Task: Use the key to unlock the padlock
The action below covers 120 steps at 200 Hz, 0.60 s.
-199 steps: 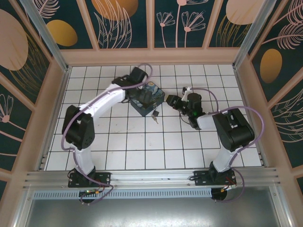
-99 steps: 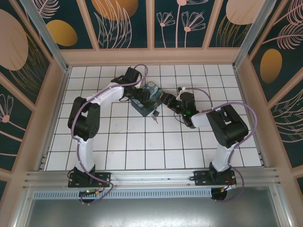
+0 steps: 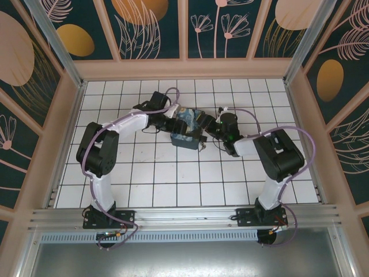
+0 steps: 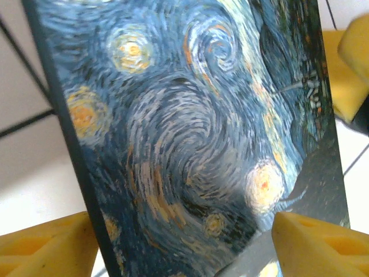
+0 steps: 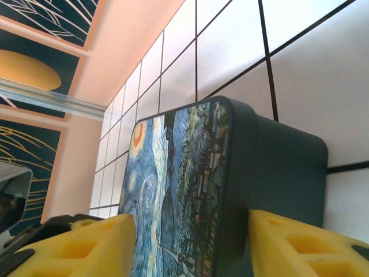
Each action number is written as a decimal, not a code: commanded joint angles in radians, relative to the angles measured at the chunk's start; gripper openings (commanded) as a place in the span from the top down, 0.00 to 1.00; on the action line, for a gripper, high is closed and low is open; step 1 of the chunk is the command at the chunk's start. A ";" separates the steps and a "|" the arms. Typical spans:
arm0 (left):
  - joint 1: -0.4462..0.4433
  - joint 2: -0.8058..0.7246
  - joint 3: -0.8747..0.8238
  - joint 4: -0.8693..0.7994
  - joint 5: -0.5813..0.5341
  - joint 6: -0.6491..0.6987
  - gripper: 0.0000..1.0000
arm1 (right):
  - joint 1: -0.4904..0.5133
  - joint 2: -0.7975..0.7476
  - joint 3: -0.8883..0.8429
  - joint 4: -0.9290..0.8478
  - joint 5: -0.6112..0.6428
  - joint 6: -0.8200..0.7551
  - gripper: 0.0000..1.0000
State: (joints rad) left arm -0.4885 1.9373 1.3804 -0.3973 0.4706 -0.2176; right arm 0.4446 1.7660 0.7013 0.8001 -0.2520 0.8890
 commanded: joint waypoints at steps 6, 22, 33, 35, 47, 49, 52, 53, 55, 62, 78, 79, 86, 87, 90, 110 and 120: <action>-0.016 -0.034 0.048 -0.049 -0.088 -0.017 0.18 | -0.026 -0.131 -0.070 -0.039 -0.008 -0.062 0.47; -0.008 -0.019 0.110 -0.127 -0.253 -0.013 0.15 | -0.051 -0.169 -0.102 -0.053 -0.029 -0.078 0.47; -0.005 -0.020 0.126 -0.126 -0.299 -0.020 0.13 | -0.066 -0.185 -0.109 -0.074 -0.038 -0.091 0.46; -0.005 -0.020 0.127 -0.124 -0.300 -0.020 0.13 | -0.068 -0.189 -0.110 -0.077 -0.039 -0.092 0.46; -0.004 -0.011 0.160 -0.122 -0.277 -0.029 0.13 | -0.072 -0.195 -0.106 -0.087 -0.041 -0.110 0.46; -0.004 -0.011 0.168 -0.123 -0.272 -0.031 0.13 | -0.074 -0.193 -0.104 -0.089 -0.042 -0.111 0.47; -0.004 -0.010 0.176 -0.123 -0.263 -0.034 0.13 | -0.074 -0.191 -0.097 -0.094 -0.046 -0.114 0.46; -0.004 -0.010 0.179 -0.123 -0.259 -0.035 0.13 | -0.075 -0.190 -0.096 -0.095 -0.048 -0.115 0.46; -0.004 -0.010 0.183 -0.122 -0.255 -0.037 0.13 | -0.076 -0.186 -0.091 -0.098 -0.054 -0.116 0.46; -0.004 -0.009 0.199 -0.119 -0.244 -0.042 0.13 | -0.076 -0.176 -0.077 -0.106 -0.069 -0.121 0.47; -0.004 0.011 0.228 -0.113 -0.233 -0.040 0.17 | -0.075 -0.149 -0.052 -0.098 -0.089 -0.129 0.47; -0.004 0.014 0.231 -0.113 -0.233 -0.040 0.17 | -0.075 -0.147 -0.049 -0.099 -0.090 -0.129 0.47; -0.004 0.033 0.244 -0.115 -0.232 -0.038 0.21 | -0.076 -0.133 -0.034 -0.111 -0.090 -0.139 0.47; -0.005 0.037 0.245 -0.115 -0.230 -0.038 0.21 | -0.076 -0.131 -0.032 -0.114 -0.090 -0.140 0.47; -0.004 0.045 0.249 -0.115 -0.224 -0.036 0.23 | -0.076 -0.127 -0.027 -0.119 -0.090 -0.142 0.47; -0.012 0.084 0.241 -0.092 -0.181 -0.043 0.30 | -0.076 -0.102 -0.013 -0.117 -0.096 -0.144 0.47; -0.020 0.088 0.213 -0.065 -0.181 -0.043 0.31 | -0.076 -0.088 -0.006 -0.112 -0.107 -0.141 0.47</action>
State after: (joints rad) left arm -0.4934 1.9694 1.6196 -0.4732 0.2619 -0.2554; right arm 0.3717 1.6451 0.6609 0.6968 -0.3283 0.7746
